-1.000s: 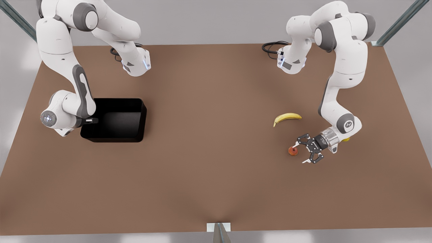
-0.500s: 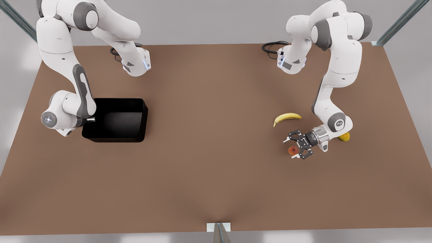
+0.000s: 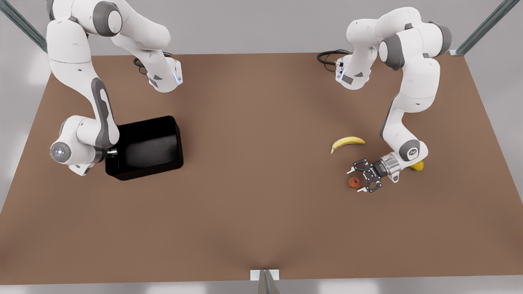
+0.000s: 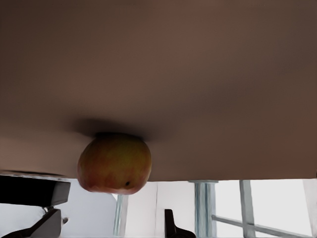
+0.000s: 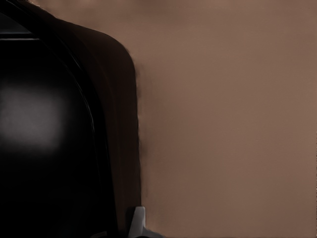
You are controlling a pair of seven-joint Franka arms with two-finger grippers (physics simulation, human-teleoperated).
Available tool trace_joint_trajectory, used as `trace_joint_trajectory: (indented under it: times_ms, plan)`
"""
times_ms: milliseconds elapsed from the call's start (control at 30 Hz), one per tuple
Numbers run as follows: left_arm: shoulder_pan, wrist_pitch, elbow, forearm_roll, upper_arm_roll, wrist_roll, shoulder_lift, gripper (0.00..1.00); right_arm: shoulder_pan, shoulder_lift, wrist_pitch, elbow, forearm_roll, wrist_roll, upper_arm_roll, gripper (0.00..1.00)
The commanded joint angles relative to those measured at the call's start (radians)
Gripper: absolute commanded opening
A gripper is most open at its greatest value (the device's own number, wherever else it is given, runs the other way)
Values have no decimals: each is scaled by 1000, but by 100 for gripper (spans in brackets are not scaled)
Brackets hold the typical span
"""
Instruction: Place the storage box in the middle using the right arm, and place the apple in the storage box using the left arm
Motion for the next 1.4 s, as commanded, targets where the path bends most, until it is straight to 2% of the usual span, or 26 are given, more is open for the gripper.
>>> trace_joint_trajectory:
  times_ms: [0, 33, 133, 200, 333, 400, 567, 667, 767, 800, 967, 1100, 1200, 1333, 1367]
  plan:
    - [0, -5, 0, -52, -1, 1, -1, 100, -3, 0, 0, 7, -1, 2, 10, 21]
    - [0, -5, 0, -68, -1, 9, -4, 100, 0, 2, 0, 25, 14, 4, 45, 21]
    - [0, 1, 2, -98, -1, 17, 14, 100, 106, 3, -1, 90, 73, 2, 73, 21]
    - [8, -4, 2, -107, -1, 38, 29, 100, 208, 66, -98, 242, 165, 2, 73, 21]
    - [14, 12, 6, -150, -33, 64, 46, 100, 348, 193, -124, 462, 171, 14, 133, 21]
    - [15, 12, 8, -164, -36, 64, 46, 100, 437, 313, -147, 631, 175, 54, 139, 21]
    - [26, -5, 9, -156, -31, 57, 48, 100, 448, 546, -90, 878, 175, 60, 233, 21]
    - [26, 1, 0, -128, -28, 49, 20, 100, 460, 651, -18, 981, 175, 122, 254, 21]
    - [25, 31, -2, -115, -28, 66, 17, 100, 466, 669, 11, 984, 175, 120, 254, 21]
    - [22, 67, 0, -111, -28, 67, 16, 100, 466, 669, 11, 983, 175, 122, 254, 100]
    - [17, 137, 9, -114, -62, 66, 26, 100, 465, 641, -12, 983, 175, 119, 256, 100]
    - [20, 148, 15, -144, -88, 54, 33, 100, 465, 598, -115, 984, 177, 120, 257, 100]
    - [26, 142, 15, -141, -85, 52, 31, 100, 465, 569, -257, 1041, 177, 117, 257, 100]
    - [26, 128, -2, -127, -61, 46, 2, 100, 465, 401, -486, 1045, 174, 122, 243, 100]
    - [26, 130, -12, -119, -61, 46, -10, 100, 463, 324, -576, 1044, 175, 122, 199, 100]
